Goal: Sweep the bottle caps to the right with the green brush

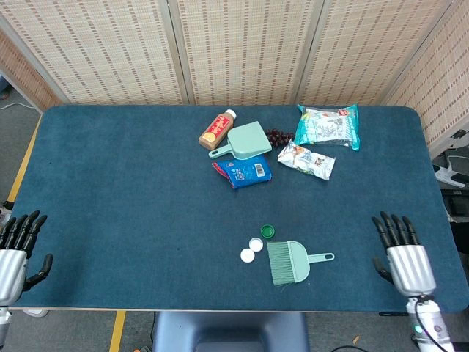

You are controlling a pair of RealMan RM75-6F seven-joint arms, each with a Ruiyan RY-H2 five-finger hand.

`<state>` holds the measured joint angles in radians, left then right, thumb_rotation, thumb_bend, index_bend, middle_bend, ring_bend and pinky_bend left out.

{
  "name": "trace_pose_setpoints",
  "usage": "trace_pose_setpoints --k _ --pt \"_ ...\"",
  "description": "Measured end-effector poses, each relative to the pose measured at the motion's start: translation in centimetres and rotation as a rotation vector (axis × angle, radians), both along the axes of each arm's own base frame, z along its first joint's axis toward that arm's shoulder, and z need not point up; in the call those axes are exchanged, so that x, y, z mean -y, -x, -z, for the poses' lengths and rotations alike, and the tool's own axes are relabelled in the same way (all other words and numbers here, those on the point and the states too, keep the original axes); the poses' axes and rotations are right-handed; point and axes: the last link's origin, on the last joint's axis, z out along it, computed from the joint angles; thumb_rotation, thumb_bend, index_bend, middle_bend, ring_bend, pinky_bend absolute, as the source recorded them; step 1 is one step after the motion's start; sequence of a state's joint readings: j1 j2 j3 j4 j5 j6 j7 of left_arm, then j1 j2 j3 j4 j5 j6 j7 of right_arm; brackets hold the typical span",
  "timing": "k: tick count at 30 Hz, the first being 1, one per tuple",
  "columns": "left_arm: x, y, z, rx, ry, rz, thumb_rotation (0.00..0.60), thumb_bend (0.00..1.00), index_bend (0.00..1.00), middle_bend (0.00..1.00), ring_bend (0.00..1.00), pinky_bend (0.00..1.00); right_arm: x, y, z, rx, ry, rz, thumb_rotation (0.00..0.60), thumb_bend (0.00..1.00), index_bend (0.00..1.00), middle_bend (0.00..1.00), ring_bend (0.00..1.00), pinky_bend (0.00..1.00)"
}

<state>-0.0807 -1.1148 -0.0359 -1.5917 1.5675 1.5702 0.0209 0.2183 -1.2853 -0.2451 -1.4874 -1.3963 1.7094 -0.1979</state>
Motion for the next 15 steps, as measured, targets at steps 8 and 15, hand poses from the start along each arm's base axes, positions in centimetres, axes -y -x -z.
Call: trace_pose_setpoints --k 8,15 --pt "0.4 0.2 -0.1 0.009 0.0 -0.015 0.6 0.45 0.0 0.0 0.0 0.01 -0.4 0.3 1.3 -0.022 -0.107 -0.028 0.6 0.25 0.0 0.0 0.0 0.0" --pt "0.5 0.1 -0.1 0.013 0.01 -0.02 0.6 0.45 0.0 0.0 0.0 0.01 0.2 -1.7 6.9 -0.043 -0.246 -0.129 0.6 0.25 0.19 0.15 0.0 0.0"
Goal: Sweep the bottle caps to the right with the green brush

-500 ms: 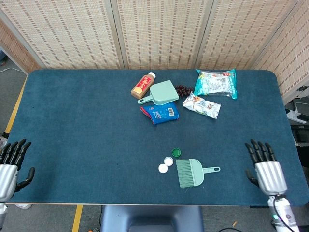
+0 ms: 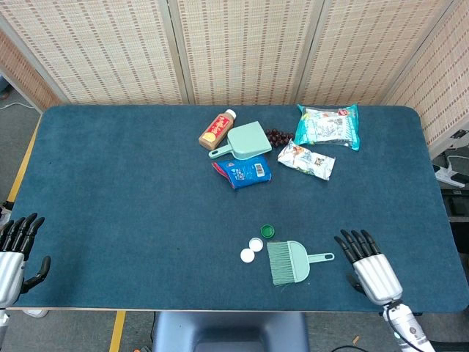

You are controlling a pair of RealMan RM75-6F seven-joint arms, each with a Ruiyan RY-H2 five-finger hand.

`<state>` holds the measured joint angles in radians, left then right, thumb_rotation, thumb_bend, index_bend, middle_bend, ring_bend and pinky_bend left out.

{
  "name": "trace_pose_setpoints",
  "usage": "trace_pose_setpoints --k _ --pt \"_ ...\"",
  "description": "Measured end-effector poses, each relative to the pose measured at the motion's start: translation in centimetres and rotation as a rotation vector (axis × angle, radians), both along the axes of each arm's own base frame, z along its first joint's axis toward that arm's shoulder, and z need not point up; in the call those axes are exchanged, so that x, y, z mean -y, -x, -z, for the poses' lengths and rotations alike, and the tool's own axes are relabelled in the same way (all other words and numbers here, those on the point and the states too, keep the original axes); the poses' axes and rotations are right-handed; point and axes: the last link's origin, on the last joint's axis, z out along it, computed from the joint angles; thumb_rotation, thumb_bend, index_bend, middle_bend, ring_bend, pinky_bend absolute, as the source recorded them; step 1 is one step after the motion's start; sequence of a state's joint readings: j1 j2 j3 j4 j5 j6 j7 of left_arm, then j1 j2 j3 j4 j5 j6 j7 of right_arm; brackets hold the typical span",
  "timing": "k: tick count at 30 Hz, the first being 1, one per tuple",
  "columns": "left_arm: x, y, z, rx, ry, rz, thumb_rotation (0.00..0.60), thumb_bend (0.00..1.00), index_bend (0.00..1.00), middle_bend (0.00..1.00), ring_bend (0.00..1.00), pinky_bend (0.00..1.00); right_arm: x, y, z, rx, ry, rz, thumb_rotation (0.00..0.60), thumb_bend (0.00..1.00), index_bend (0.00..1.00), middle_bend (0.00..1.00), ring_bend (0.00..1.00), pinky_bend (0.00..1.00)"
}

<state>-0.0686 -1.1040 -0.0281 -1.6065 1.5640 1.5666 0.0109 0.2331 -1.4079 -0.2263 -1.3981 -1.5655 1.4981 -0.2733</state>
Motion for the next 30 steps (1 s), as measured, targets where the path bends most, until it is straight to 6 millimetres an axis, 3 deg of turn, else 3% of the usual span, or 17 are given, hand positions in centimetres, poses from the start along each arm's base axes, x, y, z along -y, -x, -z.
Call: trace_pose_setpoints --k 3,12,30 --pt "0.0 0.0 0.0 0.002 0.005 0.0 0.6 0.45 0.0 0.0 0.0 0.01 0.5 -0.9 1.9 -0.047 -0.031 -0.032 0.6 0.25 0.29 0.23 0.0 0.0" --pt "-0.8 0.2 0.4 0.001 0.023 -0.015 0.6 0.45 0.0 0.0 0.0 0.01 3.3 -3.2 6.3 -0.102 -0.077 -0.037 0.6 0.25 0.38 0.31 0.02 0.0" --pt "-0.3 0.4 0.2 -0.01 0.028 -0.013 0.6 0.45 0.0 0.0 0.0 0.01 4.8 -2.7 7.3 -0.144 -0.078 0.012 0.6 0.25 0.48 0.37 0.09 0.02"
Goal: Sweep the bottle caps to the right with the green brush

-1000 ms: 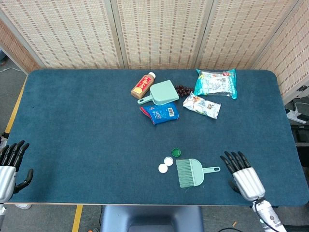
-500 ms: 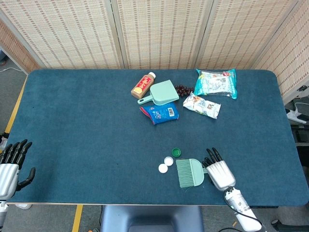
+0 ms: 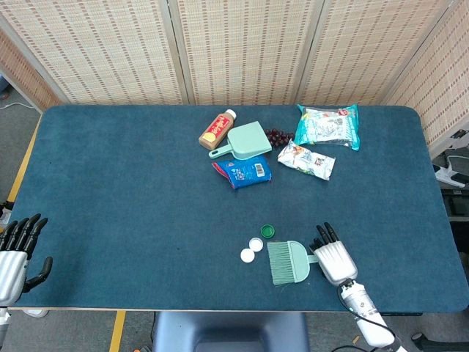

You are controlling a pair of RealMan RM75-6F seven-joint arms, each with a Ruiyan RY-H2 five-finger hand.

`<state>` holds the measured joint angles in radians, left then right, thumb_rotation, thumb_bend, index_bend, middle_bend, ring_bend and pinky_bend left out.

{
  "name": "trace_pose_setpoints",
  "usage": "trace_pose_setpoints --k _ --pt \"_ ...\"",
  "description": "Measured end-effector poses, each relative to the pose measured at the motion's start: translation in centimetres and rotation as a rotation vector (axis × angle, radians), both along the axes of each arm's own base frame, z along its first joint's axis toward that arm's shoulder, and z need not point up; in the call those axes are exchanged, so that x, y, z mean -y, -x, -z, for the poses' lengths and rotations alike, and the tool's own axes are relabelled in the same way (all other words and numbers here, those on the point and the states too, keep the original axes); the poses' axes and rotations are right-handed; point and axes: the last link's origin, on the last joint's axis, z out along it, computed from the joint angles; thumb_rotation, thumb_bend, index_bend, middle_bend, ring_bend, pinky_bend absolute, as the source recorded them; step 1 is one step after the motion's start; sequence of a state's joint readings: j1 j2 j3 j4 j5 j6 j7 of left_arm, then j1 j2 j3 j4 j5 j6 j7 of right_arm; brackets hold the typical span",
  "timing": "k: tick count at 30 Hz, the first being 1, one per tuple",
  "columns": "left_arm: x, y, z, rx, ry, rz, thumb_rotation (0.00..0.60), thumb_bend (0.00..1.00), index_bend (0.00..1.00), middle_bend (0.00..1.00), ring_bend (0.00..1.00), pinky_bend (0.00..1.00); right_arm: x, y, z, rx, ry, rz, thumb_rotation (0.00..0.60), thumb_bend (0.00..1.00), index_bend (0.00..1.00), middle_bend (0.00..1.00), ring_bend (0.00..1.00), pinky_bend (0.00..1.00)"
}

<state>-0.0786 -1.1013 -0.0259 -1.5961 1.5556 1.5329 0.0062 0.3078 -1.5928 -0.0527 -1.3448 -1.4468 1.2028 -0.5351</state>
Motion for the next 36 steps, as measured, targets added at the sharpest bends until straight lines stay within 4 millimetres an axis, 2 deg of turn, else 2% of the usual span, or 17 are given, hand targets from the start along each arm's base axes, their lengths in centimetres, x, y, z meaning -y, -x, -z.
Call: trace_pose_setpoints --k 5,11,15,18,23,28,33,36 --pt "-0.2 0.0 0.2 -0.01 0.007 -0.008 0.6 0.45 0.0 0.0 0.0 0.01 0.2 0.0 0.3 -0.001 -0.003 0.009 0.6 0.25 0.5 0.39 0.1 0.04" --pt "-0.2 0.0 0.2 -0.008 0.005 -0.008 0.6 0.45 0.0 0.0 0.0 0.01 0.2 -0.1 0.5 -0.001 -0.001 0.009 0.6 0.25 0.67 0.51 0.22 0.08" --pt "-0.2 0.0 0.2 -0.006 0.002 -0.006 0.6 0.45 0.0 0.0 0.0 0.01 0.0 0.0 0.4 -0.009 0.007 0.007 0.6 0.26 0.74 0.57 0.25 0.08" --pt "-0.2 -0.1 0.2 -0.006 0.004 -0.005 0.6 0.45 0.0 0.0 0.0 0.01 0.0 0.4 0.4 -0.022 0.001 0.024 0.6 0.29 0.78 0.61 0.27 0.08" --pt "-0.1 0.0 0.1 -0.007 0.001 -0.007 0.6 0.45 0.0 0.0 0.0 0.01 0.3 0.9 0.0 -0.043 0.006 0.034 0.6 0.38 0.89 0.71 0.35 0.08" --pt "-0.1 0.2 -0.1 -0.005 -0.003 -0.01 0.6 0.45 0.0 0.0 0.0 0.01 0.5 1.3 -2.1 -0.054 0.048 -0.024 0.6 0.4 0.93 0.8 0.46 0.08" --pt "-0.1 0.1 0.0 -0.003 -0.002 -0.008 0.6 0.45 0.0 0.0 0.0 0.01 0.5 1.4 -5.4 -0.081 0.107 -0.093 0.6 0.4 0.95 0.82 0.48 0.08" --pt "-0.1 0.1 0.0 0.002 -0.004 -0.007 0.6 0.45 0.0 0.0 0.0 0.01 0.4 0.2 -6.7 -0.082 0.127 -0.133 0.6 0.4 0.95 0.82 0.48 0.08"
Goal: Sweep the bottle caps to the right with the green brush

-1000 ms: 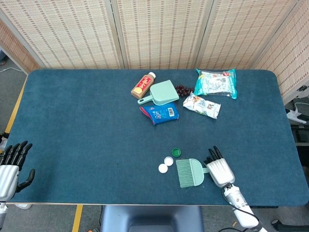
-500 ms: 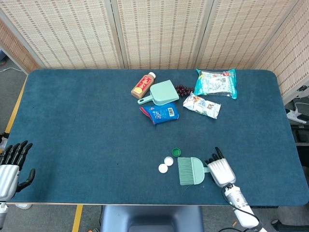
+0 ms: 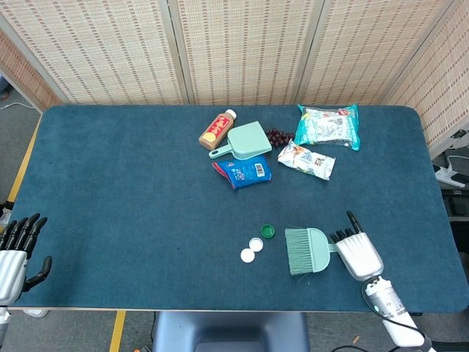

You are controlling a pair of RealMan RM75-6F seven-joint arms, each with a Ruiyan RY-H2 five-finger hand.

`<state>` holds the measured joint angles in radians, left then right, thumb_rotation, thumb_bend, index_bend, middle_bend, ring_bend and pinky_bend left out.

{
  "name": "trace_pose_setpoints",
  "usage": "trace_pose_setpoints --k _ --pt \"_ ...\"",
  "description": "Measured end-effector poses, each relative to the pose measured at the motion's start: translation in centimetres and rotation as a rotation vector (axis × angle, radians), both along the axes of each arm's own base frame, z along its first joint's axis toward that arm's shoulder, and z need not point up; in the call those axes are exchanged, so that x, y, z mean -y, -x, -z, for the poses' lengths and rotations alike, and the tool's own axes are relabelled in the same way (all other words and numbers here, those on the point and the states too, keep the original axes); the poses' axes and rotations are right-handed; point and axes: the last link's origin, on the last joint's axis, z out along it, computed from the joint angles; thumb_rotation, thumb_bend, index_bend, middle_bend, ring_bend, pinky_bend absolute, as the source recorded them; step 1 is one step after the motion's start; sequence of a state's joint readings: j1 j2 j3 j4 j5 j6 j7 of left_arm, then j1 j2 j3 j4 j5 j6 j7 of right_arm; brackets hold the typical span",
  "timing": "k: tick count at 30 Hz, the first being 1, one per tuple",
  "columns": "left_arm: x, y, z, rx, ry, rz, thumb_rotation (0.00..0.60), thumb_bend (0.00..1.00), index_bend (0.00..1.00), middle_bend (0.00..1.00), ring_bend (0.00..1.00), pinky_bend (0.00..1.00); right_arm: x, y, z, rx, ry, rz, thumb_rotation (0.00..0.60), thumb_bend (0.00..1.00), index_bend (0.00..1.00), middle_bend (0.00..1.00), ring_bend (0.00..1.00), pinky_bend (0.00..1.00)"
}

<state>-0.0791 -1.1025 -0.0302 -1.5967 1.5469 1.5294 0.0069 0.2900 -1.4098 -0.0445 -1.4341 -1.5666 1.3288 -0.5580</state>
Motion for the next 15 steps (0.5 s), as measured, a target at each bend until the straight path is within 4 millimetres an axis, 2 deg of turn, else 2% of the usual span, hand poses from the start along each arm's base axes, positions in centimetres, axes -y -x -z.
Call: trace_pose_setpoints --k 6,10,15 --pt "0.1 -0.2 0.0 0.004 0.0 0.008 0.6 0.45 0.0 0.0 0.0 0.01 -0.2 -5.0 -0.4 -0.04 0.009 -0.114 0.6 0.4 0.95 0.82 0.48 0.08" --pt "0.1 -0.2 -0.1 0.008 -0.001 0.007 0.6 0.45 0.0 0.0 0.0 0.01 -0.1 -8.7 0.5 -0.126 0.007 -0.201 0.6 0.4 0.95 0.82 0.48 0.08" --pt "0.0 0.0 -0.4 0.025 -0.005 0.007 0.6 0.45 0.0 0.0 0.0 0.01 0.0 -12.3 2.2 -0.224 0.009 -0.286 0.6 0.4 0.95 0.82 0.48 0.08"
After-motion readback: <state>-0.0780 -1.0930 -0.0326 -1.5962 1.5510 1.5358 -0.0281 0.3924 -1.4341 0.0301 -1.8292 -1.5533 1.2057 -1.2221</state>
